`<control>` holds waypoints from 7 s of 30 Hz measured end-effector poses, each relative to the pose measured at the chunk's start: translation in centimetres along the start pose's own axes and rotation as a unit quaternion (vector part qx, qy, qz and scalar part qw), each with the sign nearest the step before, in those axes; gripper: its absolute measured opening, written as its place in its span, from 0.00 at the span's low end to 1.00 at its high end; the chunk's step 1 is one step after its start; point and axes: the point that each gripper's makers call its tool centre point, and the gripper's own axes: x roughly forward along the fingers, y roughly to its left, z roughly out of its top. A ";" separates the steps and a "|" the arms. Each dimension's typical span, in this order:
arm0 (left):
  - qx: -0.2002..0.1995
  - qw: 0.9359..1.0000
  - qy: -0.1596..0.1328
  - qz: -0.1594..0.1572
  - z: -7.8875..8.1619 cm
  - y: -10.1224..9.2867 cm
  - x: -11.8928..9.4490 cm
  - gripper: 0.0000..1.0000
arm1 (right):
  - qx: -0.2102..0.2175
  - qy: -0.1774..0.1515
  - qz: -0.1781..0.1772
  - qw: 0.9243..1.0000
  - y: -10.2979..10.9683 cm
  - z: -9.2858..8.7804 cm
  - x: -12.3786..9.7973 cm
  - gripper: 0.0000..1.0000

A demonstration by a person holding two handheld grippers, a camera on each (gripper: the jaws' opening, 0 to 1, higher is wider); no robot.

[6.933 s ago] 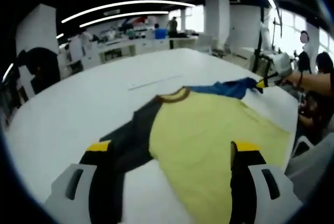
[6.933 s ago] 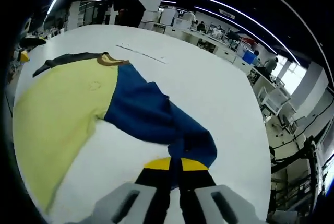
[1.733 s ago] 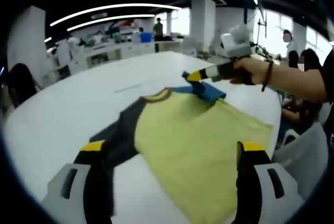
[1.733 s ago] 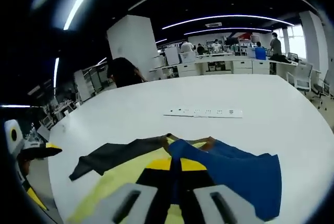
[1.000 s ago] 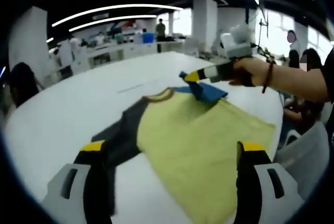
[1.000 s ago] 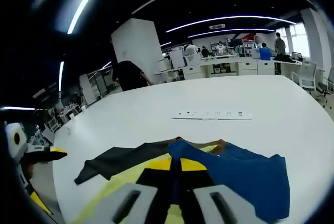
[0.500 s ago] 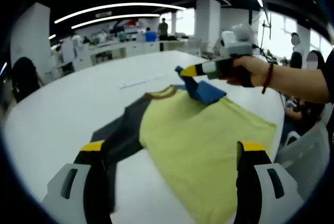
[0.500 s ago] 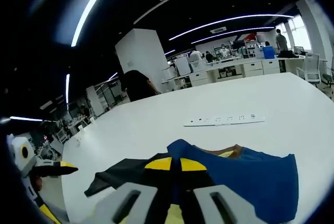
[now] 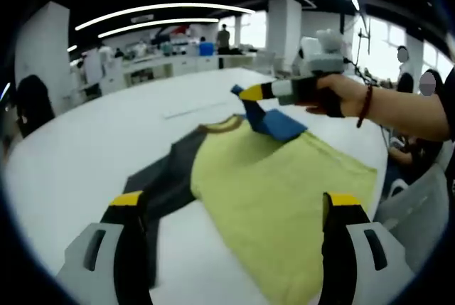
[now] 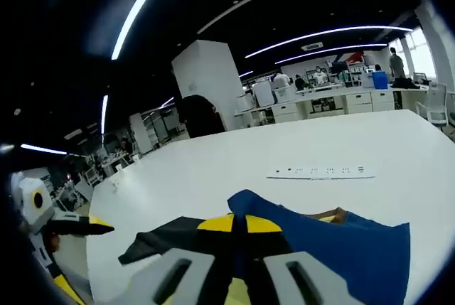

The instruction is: Fold the garment on the visible template until the final outline fits inside the template.

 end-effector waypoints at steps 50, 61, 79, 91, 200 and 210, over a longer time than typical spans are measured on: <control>-0.023 1.000 -0.002 0.020 -1.1 1.7 -0.9 0.99 | -0.042 0.178 0.026 0.983 4.8 -11.7 7.2 0.08; -0.019 0.999 -0.007 0.025 -0.5 1.8 -1.2 0.99 | -0.062 0.149 0.029 0.987 4.9 -9.0 6.3 0.56; -0.008 0.999 -0.014 0.029 0.6 1.1 -1.3 0.99 | -0.136 0.134 -0.020 0.981 -1.8 -5.7 0.7 0.78; -0.006 0.999 -0.015 0.028 0.8 1.2 -1.3 0.99 | -0.161 0.165 -0.073 0.970 -8.4 -7.9 -4.9 0.71; -0.076 0.985 0.015 0.153 -3.4 11.3 -2.8 0.84 | -0.059 0.207 -0.188 0.958 -17.4 -11.8 -14.9 0.52; -0.084 0.981 0.021 0.174 -4.8 13.8 -1.5 0.58 | -0.047 0.190 -0.122 0.973 -14.1 -10.0 -14.7 0.78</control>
